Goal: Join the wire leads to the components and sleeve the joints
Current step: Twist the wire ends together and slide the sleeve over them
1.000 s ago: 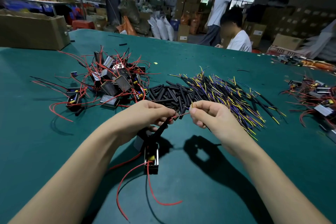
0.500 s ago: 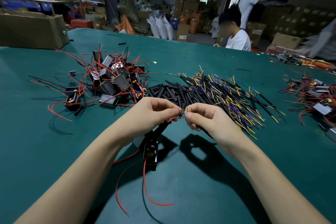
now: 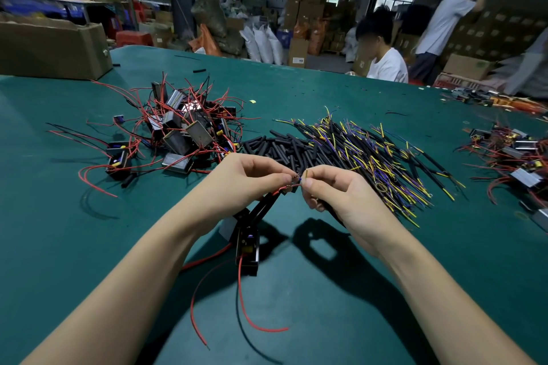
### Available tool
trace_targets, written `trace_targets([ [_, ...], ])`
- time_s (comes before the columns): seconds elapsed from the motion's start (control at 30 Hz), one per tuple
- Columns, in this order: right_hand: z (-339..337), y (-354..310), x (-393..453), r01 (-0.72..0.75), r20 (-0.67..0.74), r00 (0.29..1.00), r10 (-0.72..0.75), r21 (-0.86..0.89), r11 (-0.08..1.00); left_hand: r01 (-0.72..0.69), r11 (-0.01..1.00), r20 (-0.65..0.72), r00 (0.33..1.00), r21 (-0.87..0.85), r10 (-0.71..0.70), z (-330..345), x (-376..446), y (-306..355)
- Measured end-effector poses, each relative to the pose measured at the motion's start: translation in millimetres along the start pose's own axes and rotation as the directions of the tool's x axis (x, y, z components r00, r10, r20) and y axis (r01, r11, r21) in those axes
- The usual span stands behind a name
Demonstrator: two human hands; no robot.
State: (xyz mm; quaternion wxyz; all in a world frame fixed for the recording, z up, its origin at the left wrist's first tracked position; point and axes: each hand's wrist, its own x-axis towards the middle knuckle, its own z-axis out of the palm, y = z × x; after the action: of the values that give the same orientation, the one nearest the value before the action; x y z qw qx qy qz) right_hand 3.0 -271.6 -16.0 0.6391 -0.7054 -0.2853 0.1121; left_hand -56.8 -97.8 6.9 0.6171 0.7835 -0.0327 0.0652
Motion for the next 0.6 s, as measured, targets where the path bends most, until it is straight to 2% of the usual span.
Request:
trace_targets([
  [0.23,3.1,-2.0,0.1,0.052,-0.035,0.998,-0.052,-0.006,0.999,0.029,0.999,-0.003,1.0,0.035,-0.029,-2.3,-1.7,1.1],
  [0.43,3.9,-5.6,-1.2,0.086,-0.033,0.996,-0.087,-0.039,0.996,-0.023,0.998,-0.033,0.999,0.065,0.026,-2.4,-1.9,2.0],
  [0.6,5.8,-6.3,-2.1,0.097,-0.028,0.995,-0.1,-0.086,0.992,-0.045,0.97,-0.093,0.993,0.239,0.069,0.0,-1.0,0.7],
])
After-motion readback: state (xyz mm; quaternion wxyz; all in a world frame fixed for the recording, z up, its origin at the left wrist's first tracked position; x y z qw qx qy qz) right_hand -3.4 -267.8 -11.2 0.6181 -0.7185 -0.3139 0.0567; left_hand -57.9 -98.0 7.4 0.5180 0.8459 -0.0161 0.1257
